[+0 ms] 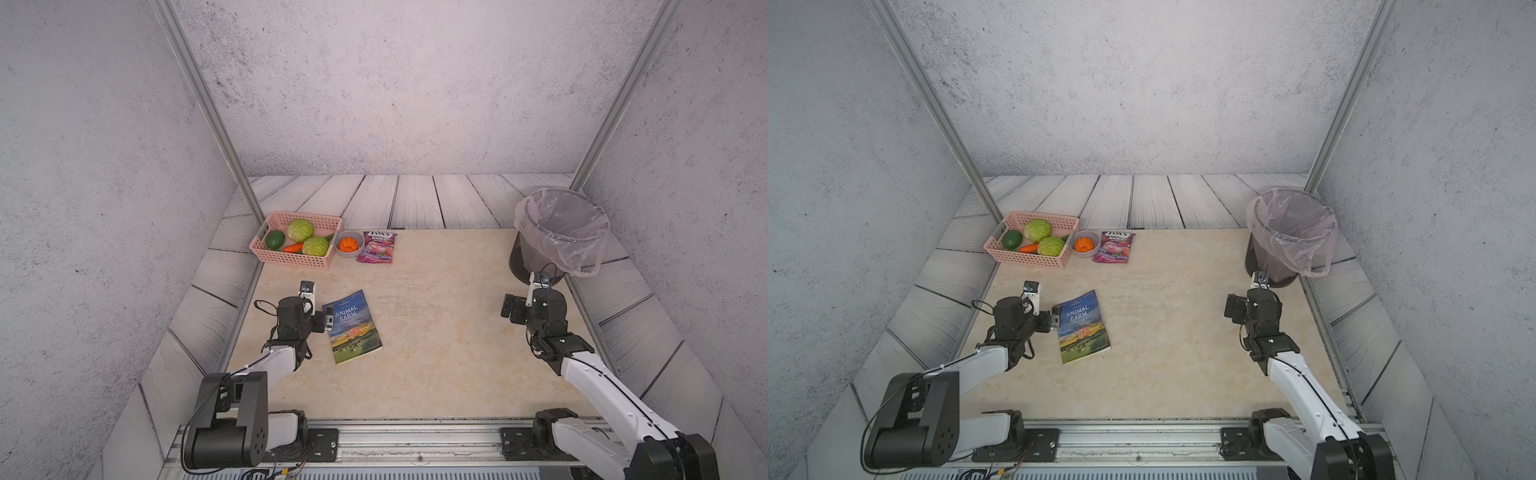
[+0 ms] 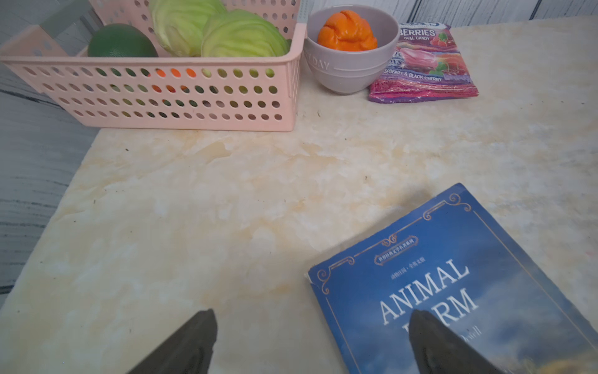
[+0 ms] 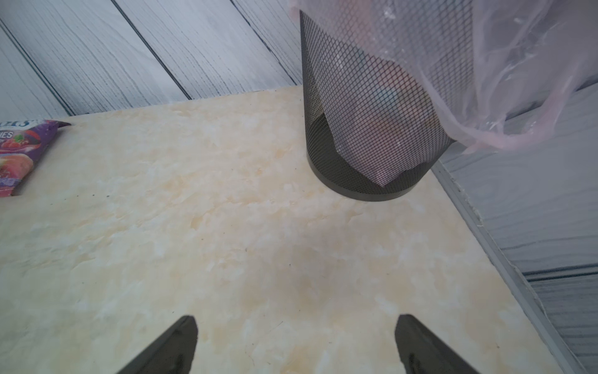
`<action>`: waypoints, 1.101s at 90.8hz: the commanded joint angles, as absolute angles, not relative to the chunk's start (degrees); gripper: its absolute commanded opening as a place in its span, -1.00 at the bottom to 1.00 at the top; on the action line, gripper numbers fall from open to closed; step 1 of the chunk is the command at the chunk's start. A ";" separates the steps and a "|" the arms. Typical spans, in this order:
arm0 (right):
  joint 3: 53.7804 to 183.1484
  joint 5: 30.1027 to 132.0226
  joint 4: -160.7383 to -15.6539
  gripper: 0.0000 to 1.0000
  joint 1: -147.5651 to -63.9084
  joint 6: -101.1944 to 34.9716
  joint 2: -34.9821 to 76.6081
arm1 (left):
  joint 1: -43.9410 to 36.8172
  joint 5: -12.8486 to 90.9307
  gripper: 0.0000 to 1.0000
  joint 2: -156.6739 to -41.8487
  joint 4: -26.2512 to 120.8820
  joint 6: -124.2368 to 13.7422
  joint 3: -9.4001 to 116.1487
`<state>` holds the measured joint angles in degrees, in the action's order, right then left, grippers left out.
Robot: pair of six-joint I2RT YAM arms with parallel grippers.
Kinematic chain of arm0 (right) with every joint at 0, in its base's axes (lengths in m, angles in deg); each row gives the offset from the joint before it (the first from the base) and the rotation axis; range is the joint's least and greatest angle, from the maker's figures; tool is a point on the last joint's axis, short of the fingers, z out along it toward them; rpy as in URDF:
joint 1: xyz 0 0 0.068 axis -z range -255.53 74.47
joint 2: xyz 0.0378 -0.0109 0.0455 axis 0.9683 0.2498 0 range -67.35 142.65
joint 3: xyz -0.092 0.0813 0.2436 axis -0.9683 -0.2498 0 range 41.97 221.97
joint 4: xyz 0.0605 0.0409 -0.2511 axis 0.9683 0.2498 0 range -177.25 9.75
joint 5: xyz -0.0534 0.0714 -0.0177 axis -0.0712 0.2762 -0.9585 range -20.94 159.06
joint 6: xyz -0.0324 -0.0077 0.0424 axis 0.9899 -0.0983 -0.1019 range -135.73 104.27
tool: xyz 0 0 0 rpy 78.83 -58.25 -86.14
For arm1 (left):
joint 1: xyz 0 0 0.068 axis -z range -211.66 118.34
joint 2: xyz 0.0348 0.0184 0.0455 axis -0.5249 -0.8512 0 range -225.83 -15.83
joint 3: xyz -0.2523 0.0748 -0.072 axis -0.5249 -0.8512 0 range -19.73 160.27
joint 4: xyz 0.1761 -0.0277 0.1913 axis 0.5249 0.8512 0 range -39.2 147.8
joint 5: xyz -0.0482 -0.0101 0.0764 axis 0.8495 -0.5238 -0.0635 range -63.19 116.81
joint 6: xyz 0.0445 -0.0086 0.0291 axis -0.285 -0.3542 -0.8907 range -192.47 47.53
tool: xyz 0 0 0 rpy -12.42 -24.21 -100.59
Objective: Peel off the used sticky note
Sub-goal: Reset both arms
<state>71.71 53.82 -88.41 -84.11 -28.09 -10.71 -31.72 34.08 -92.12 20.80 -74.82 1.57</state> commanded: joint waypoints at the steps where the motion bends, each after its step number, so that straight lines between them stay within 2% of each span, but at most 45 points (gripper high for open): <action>1: 68.55 49.39 -96.23 0.99 -84.30 -25.29 -9.84 | -32.45 32.28 0.97 -97.14 1.64 -74.18 0.38; 11: 64.98 48.02 -105.53 0.99 -84.30 -23.25 -6.52 | -32.44 31.83 0.97 -105.68 -11.88 -73.84 -1.29; 20: 62.26 46.30 -116.52 0.99 -84.05 -20.86 -1.50 | -32.48 26.11 0.97 -102.00 3.68 -71.78 3.43; 25: 61.83 45.91 -120.90 0.99 -83.57 -20.12 2.52 | -32.47 22.19 0.97 -104.38 3.67 -70.05 5.45; 49: 65.93 51.69 -130.14 0.97 -80.06 -19.97 17.52 | -32.18 23.01 0.97 -103.42 8.21 -70.64 7.02; 57: 64.14 53.27 -141.91 0.93 -79.77 -18.49 23.09 | -32.14 22.99 0.97 -103.56 7.88 -70.69 6.96; 66: 67.42 53.69 -129.28 0.99 -79.61 -19.67 20.08 | -32.13 23.03 0.97 -103.45 8.09 -70.71 7.03; 76: 65.68 53.82 -137.25 0.99 -79.44 -19.09 22.30 | -32.14 23.03 0.97 -103.47 8.27 -70.71 7.08; 88: 67.61 54.11 -129.71 0.99 -79.40 -19.72 20.14 | -32.14 23.01 0.97 -103.54 8.30 -70.71 7.14; 100: 67.38 54.07 -130.85 0.99 -79.38 -19.73 20.53 | -32.19 23.03 0.97 -103.63 8.49 -70.71 7.29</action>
<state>66.62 53.32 -132.00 -79.61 -19.56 21.66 -31.91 23.41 -103.93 8.25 -70.95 6.27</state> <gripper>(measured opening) 0.996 0.984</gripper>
